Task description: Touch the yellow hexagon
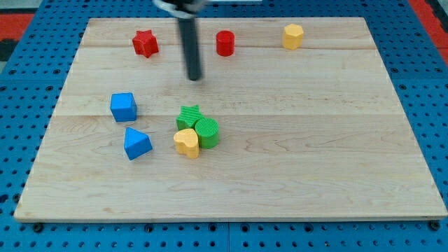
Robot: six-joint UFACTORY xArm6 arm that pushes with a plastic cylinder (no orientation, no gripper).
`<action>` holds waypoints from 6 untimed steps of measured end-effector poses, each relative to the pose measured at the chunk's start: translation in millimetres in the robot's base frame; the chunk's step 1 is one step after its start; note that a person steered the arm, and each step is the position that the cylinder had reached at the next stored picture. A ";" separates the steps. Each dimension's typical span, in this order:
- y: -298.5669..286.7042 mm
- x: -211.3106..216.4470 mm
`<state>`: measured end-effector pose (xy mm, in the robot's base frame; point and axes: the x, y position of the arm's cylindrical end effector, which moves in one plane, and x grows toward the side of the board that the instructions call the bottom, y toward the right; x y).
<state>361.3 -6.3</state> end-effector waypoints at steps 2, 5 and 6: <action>180.5 -114.9; 131.7 -126.1; 144.3 -143.2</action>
